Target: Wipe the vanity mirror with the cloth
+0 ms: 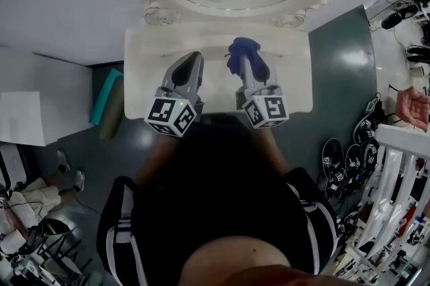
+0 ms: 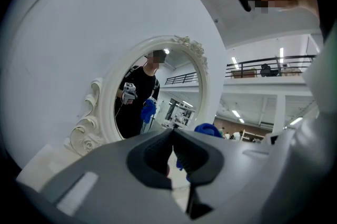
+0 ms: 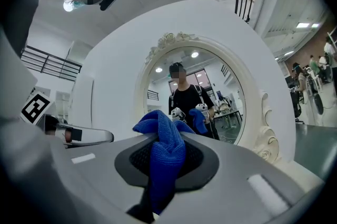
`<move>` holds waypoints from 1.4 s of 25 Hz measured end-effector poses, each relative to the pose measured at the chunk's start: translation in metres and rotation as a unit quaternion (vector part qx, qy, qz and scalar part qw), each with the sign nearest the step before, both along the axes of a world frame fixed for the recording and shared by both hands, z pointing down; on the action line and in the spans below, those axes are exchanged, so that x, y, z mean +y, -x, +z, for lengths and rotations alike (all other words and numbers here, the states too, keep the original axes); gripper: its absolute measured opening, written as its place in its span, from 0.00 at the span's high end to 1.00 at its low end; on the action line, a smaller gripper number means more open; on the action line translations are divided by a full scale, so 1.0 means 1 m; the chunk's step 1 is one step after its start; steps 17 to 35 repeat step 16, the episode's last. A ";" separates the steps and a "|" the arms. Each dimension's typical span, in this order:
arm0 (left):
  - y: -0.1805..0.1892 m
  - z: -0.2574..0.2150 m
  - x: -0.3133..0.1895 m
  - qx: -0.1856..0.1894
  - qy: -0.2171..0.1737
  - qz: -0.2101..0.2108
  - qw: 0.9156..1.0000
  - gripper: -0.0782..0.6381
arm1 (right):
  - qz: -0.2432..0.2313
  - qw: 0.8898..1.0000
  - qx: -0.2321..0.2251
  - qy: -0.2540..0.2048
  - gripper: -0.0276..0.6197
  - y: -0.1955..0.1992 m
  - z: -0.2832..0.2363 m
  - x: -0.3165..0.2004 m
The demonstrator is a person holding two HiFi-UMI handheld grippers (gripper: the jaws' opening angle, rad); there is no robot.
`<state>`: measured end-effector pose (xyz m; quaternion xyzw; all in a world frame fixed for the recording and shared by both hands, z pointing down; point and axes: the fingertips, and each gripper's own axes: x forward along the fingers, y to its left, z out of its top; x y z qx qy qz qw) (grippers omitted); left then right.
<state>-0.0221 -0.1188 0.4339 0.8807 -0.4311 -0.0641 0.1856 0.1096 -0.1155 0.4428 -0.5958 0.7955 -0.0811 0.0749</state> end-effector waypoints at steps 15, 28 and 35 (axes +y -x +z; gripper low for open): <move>0.002 0.000 -0.004 0.002 0.003 -0.006 1.000 0.88 | 0.002 1.000 0.008 -0.001 0.88 -0.001 -0.001 -0.002; 0.002 0.001 -0.004 0.000 0.004 -0.006 1.000 0.88 | 0.003 1.000 0.008 -0.001 0.88 -0.001 -0.001 -0.003; 0.002 0.001 -0.004 0.000 0.004 -0.006 1.000 0.88 | 0.003 1.000 0.008 -0.001 0.88 -0.001 -0.001 -0.003</move>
